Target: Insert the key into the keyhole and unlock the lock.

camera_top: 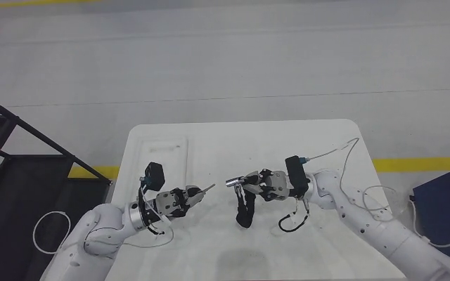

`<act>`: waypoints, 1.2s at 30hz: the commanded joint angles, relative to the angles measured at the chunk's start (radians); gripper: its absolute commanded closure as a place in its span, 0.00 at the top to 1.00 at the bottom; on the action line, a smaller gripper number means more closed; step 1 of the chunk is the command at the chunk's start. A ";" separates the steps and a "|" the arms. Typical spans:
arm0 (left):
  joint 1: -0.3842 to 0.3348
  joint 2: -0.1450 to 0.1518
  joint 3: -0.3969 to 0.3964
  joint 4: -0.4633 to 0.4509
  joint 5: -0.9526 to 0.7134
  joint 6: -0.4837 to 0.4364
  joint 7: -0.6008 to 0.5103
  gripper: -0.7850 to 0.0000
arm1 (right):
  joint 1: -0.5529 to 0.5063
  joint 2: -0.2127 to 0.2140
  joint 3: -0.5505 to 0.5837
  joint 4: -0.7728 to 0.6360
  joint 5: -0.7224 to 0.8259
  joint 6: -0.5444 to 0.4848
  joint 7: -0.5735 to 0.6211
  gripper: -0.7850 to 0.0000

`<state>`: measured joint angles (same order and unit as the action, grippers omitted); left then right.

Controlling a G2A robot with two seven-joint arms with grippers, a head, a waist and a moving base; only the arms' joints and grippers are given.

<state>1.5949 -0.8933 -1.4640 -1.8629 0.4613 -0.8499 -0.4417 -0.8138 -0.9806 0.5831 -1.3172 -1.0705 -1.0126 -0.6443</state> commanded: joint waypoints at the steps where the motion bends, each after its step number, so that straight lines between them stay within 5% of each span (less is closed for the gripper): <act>1: -0.016 0.007 -0.018 -0.002 -0.027 -0.030 -0.055 0.00 | -0.004 0.012 0.018 -0.020 -0.011 0.000 0.015 0.00; 9: -0.085 0.039 -0.040 -0.022 -0.185 -0.112 -0.269 0.00 | -0.022 0.038 0.039 -0.074 -0.017 0.000 0.046 0.00; 19: -0.204 0.070 0.042 0.013 -0.538 -0.003 -0.525 0.00 | -0.022 0.038 0.039 -0.074 -0.017 0.000 0.046 0.00; 29: -0.360 0.075 0.156 0.118 -0.415 -0.033 -0.496 0.00 | -0.022 0.038 0.039 -0.074 -0.017 0.000 0.046 0.00; 36: -0.388 0.076 0.205 0.155 -0.333 -0.153 -0.375 0.00 | -0.022 0.038 0.039 -0.074 -0.017 0.000 0.046 0.00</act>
<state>1.2068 -0.8179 -1.2637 -1.7244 0.1028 -0.9828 -0.8384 -0.8358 -0.9426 0.6219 -1.3916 -1.0875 -1.0123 -0.5978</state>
